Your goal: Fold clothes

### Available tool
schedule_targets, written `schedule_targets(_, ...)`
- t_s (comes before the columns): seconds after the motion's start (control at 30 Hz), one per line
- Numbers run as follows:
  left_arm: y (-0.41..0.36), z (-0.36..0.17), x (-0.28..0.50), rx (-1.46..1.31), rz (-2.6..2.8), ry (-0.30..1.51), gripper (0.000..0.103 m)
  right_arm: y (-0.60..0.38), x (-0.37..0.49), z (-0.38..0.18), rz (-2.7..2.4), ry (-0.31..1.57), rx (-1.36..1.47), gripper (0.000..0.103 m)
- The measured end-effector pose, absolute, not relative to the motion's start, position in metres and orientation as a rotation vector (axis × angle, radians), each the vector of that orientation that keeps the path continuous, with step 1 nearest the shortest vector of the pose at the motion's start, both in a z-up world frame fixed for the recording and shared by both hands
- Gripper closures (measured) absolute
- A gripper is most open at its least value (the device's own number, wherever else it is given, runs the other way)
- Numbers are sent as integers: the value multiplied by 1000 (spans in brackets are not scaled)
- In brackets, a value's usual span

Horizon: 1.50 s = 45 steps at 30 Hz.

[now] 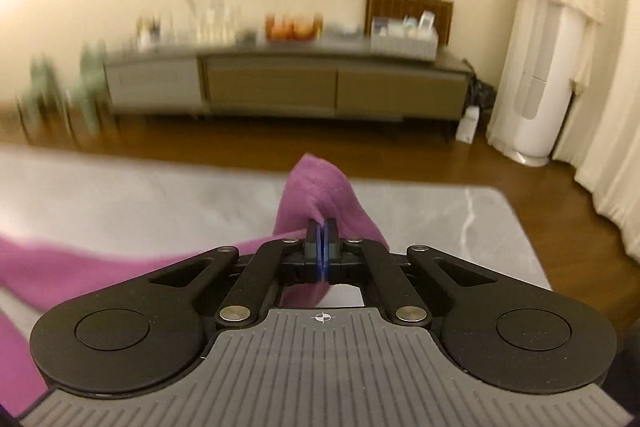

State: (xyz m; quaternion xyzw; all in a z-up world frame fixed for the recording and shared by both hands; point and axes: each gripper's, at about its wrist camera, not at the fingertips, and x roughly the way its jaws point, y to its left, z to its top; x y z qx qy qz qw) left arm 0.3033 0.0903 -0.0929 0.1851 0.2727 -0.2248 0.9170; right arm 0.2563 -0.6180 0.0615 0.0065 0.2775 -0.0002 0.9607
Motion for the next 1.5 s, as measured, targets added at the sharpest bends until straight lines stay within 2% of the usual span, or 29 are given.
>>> schedule_targets(0.13,124,-53,343,157,-308,540,102,-640,250,106,-61,513,127,103)
schedule_targets(0.23,121,-64,386,155,-210,636,102,-650,308,74,-263,643,103,102)
schedule_targets(0.27,118,-71,396,168,-212,679,100,-654,329,54,-338,707,99,98)
schedule_targets(0.3,117,-76,396,174,-234,707,94,-651,344,30,-371,789,58,82)
schedule_targets(0.33,117,-78,389,197,-250,709,90,-648,358,7,-402,866,16,77)
schedule_targets(0.37,116,-81,382,219,-266,711,80,-638,359,-5,-401,873,-35,74)
schedule_targets(0.4,116,-84,375,241,-282,713,63,-625,352,-8,-390,828,-64,66)
schedule_targets(0.43,118,-86,367,266,-294,712,55,-611,343,-9,-343,782,-63,53)
schedule_targets(0.47,126,-86,357,297,-294,703,45,-594,334,-9,-264,754,-58,49)
schedule_targets(0.6,177,-85,341,305,-148,710,44,-503,312,-7,91,718,-130,46)
schedule_targets(0.67,206,-84,345,245,-61,728,43,-449,312,-3,263,705,-210,38)
schedule_targets(0.73,224,-86,357,184,-32,756,41,-387,315,-2,415,675,-283,21)
schedule_targets(0.8,237,-88,371,133,-33,788,36,-331,320,-4,560,657,-338,14)
schedule_targets(0.83,241,-89,377,114,-39,802,34,-305,324,-6,625,652,-366,14)
schedule_targets(0.9,237,-95,381,125,-78,815,26,-263,334,-17,696,675,-410,14)
schedule_targets(1.03,222,-109,372,179,-186,820,28,-198,347,-42,799,739,-471,15)
schedule_targets(1.07,213,-113,374,219,-197,818,48,-187,348,-46,814,756,-485,21)
schedule_targets(1.1,205,-117,372,256,-207,812,78,-181,349,-47,831,774,-471,34)
schedule_targets(1.13,202,-118,369,277,-214,797,77,-175,350,-48,846,794,-456,62)
schedule_targets(1.17,200,-118,366,287,-216,775,79,-170,350,-43,855,819,-449,71)
schedule_targets(1.2,204,-111,360,262,-205,727,79,-166,350,-38,864,842,-441,96)
schedule_targets(1.33,244,-82,357,-44,-85,591,80,-168,366,-8,779,763,-353,96)
schedule_targets(1.37,250,-84,365,-85,-41,615,79,-169,372,-2,728,733,-322,94)
schedule_targets(1.4,252,-88,375,-106,8,651,77,-167,377,-3,636,695,-318,64)
schedule_targets(1.43,246,-97,388,-59,69,721,76,-162,380,-7,551,667,-327,44)
schedule_targets(1.47,240,-101,393,-4,120,760,74,-157,380,-13,479,648,-359,18)
schedule_targets(1.5,235,-99,387,32,134,755,75,-156,378,-17,445,650,-387,22)
